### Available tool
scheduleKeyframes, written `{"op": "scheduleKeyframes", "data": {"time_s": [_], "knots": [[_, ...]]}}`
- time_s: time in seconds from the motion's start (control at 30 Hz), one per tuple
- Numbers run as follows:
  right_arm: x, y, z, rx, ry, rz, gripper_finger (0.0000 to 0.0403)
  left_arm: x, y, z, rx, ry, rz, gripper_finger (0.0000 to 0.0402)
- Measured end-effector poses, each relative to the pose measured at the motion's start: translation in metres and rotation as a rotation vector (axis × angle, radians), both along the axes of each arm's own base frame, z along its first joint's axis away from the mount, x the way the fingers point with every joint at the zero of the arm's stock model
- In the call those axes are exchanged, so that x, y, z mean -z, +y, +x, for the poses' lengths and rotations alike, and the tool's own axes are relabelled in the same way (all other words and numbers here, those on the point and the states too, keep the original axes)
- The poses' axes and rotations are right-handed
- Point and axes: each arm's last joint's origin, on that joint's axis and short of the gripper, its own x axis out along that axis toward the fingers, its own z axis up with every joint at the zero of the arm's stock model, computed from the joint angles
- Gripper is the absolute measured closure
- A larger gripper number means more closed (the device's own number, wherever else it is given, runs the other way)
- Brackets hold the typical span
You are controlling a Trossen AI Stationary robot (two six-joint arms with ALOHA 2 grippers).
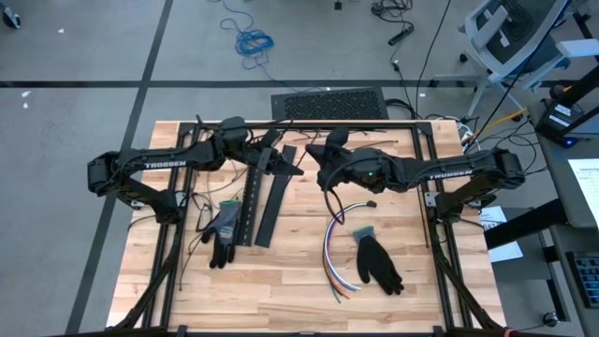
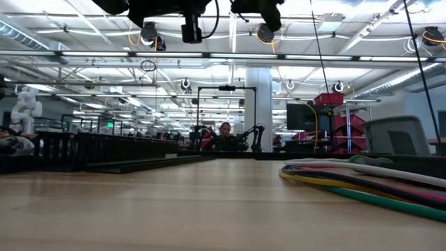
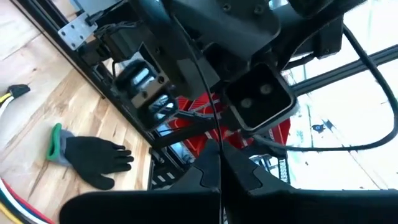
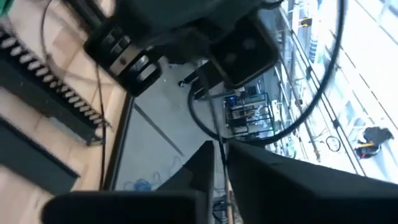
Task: Ziptie cables
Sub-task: Wrap the cable wires with the black ziptie
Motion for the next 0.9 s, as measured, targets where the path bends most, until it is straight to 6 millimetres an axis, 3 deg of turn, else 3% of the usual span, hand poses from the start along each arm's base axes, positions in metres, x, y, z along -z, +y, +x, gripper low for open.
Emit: {"op": "scheduleKeyframes", "data": {"time_s": [0.37,0.53,0.6,0.7,0.8,0.9], "knots": [[-0.005,0.002,-0.003,0.012,-0.066,0.062,0.0260,0.015,0.009,-0.003,-0.097,0.106,0.115,0.0401],[-0.010,0.008,-0.005,0.008,-0.080,0.019,0.0232,0.016,0.022,-0.006,-0.182,0.097,0.208,0.0401],[-0.021,0.010,-0.008,0.012,-0.183,0.043,0.0228,0.017,0.027,-0.008,-0.230,0.093,0.267,0.0401],[-0.045,0.009,-0.024,0.025,-0.462,0.245,0.0229,0.018,0.034,-0.010,-0.288,0.083,0.414,0.0401],[-0.064,-0.007,-0.050,0.048,-0.758,0.652,0.0234,0.015,0.035,-0.014,-0.318,0.060,0.632,0.0401],[-0.067,-0.028,-0.072,0.001,-0.853,1.064,0.0235,0.004,0.027,-0.019,-0.322,-0.016,0.899,0.0401]]}}
